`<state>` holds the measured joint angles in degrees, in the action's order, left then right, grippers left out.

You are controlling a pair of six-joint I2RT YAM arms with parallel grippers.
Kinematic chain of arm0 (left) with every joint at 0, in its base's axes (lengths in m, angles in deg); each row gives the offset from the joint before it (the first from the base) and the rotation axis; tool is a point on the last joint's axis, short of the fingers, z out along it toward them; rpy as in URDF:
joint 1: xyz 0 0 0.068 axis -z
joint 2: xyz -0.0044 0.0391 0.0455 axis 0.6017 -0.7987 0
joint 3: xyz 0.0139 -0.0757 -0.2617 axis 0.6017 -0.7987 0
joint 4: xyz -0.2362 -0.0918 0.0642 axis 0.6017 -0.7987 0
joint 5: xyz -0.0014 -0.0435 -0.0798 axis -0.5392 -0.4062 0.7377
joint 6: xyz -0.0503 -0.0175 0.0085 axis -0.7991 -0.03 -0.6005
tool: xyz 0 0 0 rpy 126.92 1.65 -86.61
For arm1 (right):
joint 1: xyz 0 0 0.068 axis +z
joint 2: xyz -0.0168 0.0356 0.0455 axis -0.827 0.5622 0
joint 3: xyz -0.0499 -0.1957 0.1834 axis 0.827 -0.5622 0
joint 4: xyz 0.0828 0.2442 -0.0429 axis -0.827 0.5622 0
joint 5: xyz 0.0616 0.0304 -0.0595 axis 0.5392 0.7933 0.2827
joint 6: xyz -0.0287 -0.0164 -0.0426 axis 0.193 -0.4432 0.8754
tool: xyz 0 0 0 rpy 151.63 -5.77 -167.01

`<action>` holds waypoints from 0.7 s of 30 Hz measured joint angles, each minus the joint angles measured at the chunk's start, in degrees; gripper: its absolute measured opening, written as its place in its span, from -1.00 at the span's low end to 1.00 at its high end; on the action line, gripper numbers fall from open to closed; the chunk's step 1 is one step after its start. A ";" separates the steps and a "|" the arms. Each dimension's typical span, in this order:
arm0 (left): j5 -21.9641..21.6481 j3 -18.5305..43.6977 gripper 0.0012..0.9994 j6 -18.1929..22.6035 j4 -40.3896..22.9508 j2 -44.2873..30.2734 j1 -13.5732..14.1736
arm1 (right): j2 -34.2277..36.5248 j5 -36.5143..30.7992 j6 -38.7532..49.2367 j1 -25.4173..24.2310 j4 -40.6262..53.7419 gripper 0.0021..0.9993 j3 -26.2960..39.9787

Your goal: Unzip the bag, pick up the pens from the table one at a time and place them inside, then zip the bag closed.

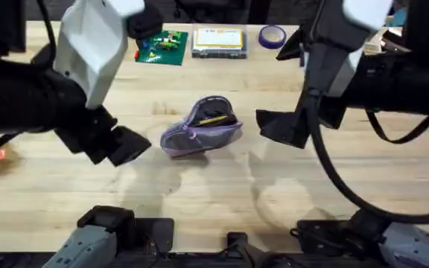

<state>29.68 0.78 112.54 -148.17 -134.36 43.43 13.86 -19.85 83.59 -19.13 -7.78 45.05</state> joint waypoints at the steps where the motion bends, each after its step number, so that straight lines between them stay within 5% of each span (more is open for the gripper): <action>1: 0.10 0.00 0.99 0.00 0.70 0.00 0.00 | 0.00 0.00 0.00 0.00 -0.02 1.00 0.00; 8: 0.55 0.00 0.99 0.32 0.06 0.00 0.00 | 0.47 1.46 0.00 0.00 -0.06 1.00 0.00; 15: 3.12 -0.06 0.99 9.14 0.51 0.00 -0.66 | 4.48 7.00 -0.02 0.02 -0.09 1.00 0.00; 20: 4.61 -0.17 0.99 14.15 0.51 -0.74 -5.66 | 6.89 8.73 -0.26 0.54 -0.16 1.00 0.00; 21: 7.17 -0.17 0.99 17.44 0.52 -2.47 -9.86 | 7.46 9.09 -1.13 1.39 -1.29 1.00 0.00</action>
<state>36.85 0.61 129.98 -147.65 -136.83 33.57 21.32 -10.76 82.46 -17.74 -9.07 45.05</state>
